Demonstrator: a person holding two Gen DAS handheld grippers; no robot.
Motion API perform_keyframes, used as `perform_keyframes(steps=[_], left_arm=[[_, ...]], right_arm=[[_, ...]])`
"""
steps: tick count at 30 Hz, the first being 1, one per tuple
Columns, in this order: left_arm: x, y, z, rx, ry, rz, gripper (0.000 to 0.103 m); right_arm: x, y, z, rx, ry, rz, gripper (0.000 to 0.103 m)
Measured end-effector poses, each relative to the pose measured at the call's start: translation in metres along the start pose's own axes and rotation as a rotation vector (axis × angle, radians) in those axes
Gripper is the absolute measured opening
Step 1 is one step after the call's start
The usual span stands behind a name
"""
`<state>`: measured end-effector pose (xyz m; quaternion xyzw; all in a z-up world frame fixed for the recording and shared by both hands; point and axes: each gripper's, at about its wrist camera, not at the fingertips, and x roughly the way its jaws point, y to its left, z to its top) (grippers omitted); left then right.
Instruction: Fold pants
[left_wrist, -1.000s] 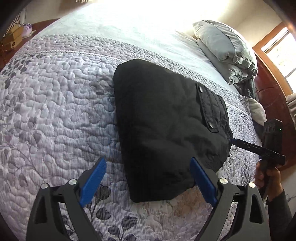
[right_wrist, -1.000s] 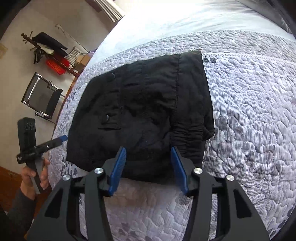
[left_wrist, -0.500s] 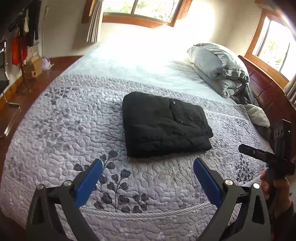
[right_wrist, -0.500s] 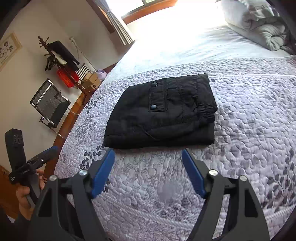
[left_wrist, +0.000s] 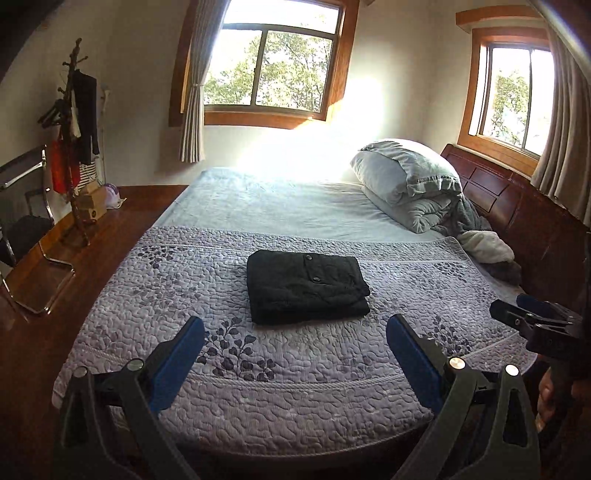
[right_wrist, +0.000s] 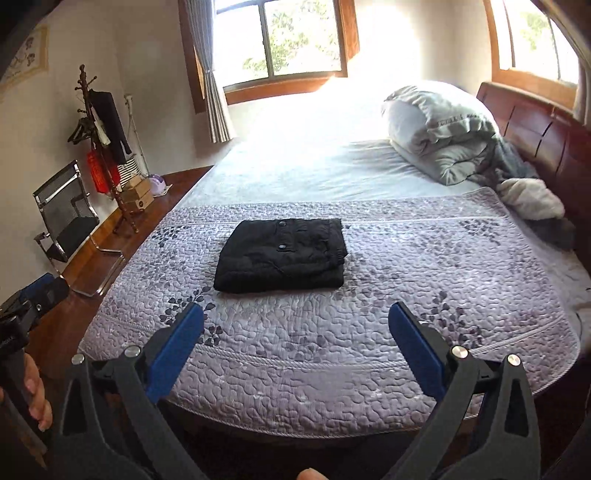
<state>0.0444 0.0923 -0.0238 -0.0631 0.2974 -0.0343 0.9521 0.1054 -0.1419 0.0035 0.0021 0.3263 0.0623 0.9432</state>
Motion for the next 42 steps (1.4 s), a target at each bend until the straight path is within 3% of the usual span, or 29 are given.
perform_keyframes(steps=[2, 7, 20, 26, 31, 42], left_arm=[[-0.013, -0.008, -0.009, 0.013, 0.023, 0.007, 0.099], [-0.038, -0.026, -0.027, 0.043, 0.047, 0.045, 0.099], [-0.101, -0.034, -0.030, 0.001, -0.020, -0.034, 0.099], [-0.104, -0.031, -0.036, -0.003, 0.000, -0.041, 0.099], [-0.090, -0.028, -0.036, -0.011, 0.030, 0.005, 0.099], [-0.064, -0.031, -0.026, -0.008, 0.064, 0.028, 0.099]], right_arm=[[-0.022, 0.004, -0.007, -0.019, -0.039, -0.050, 0.100], [-0.065, 0.008, -0.024, -0.012, -0.104, -0.075, 0.100], [-0.118, 0.035, -0.043, -0.035, -0.141, 0.017, 0.100], [-0.120, 0.046, -0.049, -0.058, -0.136, 0.015, 0.100], [-0.108, 0.049, -0.047, -0.063, -0.120, 0.028, 0.100], [-0.077, 0.053, -0.035, -0.065, -0.081, 0.048, 0.100]])
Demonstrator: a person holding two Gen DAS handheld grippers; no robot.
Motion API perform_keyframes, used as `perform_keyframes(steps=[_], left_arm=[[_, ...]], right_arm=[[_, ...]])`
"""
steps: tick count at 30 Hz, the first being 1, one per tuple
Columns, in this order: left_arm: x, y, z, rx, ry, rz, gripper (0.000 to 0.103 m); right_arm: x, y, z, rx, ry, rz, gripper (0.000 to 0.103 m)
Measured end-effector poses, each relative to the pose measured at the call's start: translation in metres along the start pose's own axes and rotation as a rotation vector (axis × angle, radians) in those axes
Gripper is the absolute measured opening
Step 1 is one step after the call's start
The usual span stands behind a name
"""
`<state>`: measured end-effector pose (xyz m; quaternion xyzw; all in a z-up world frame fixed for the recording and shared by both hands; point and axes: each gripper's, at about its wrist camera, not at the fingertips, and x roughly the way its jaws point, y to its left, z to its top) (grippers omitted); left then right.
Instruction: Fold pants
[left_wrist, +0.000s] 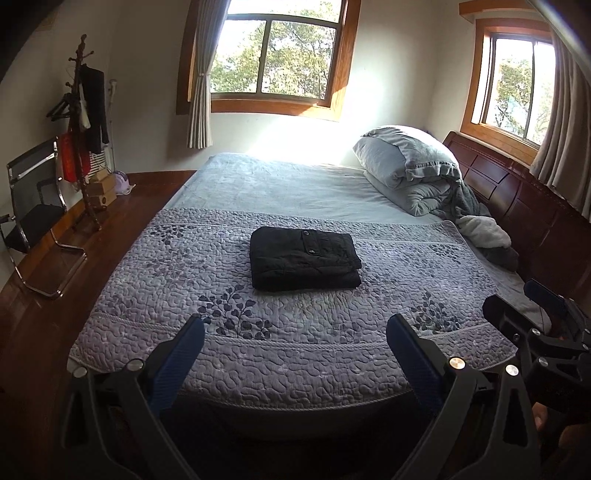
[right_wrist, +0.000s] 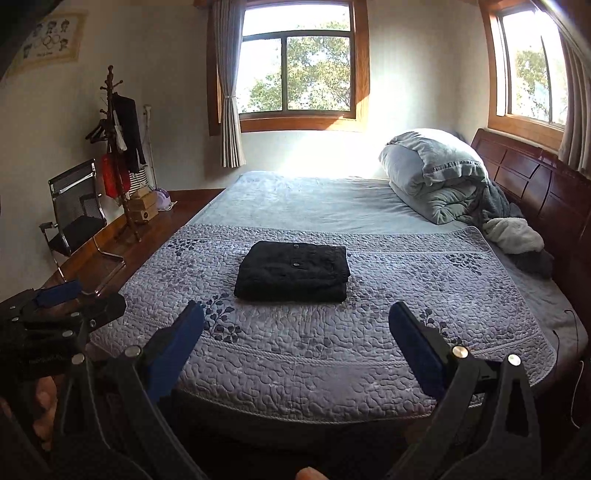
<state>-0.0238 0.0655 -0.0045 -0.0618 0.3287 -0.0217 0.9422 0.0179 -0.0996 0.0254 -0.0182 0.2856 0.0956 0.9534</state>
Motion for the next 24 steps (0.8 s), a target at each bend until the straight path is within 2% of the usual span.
perform_keyframes(steps=[5, 11, 16, 19, 24], left_arm=[[0.006, 0.002, 0.002, -0.012, 0.006, -0.026, 0.099], [0.004, 0.005, 0.006, -0.006, -0.033, 0.038, 0.099], [0.004, 0.005, 0.007, -0.002, -0.024, 0.021, 0.099], [0.006, 0.010, 0.006, -0.028, -0.007, 0.047, 0.099], [0.004, 0.012, 0.007, -0.035, -0.008, 0.037, 0.099]], right_arm=[[0.009, 0.005, 0.003, 0.002, 0.011, 0.010, 0.100], [0.013, 0.004, 0.003, 0.010, 0.016, 0.011, 0.100], [0.013, 0.001, 0.004, 0.021, 0.015, 0.008, 0.100], [0.013, -0.001, 0.005, 0.026, 0.012, 0.005, 0.100], [0.013, -0.003, 0.005, 0.031, 0.011, 0.003, 0.100]])
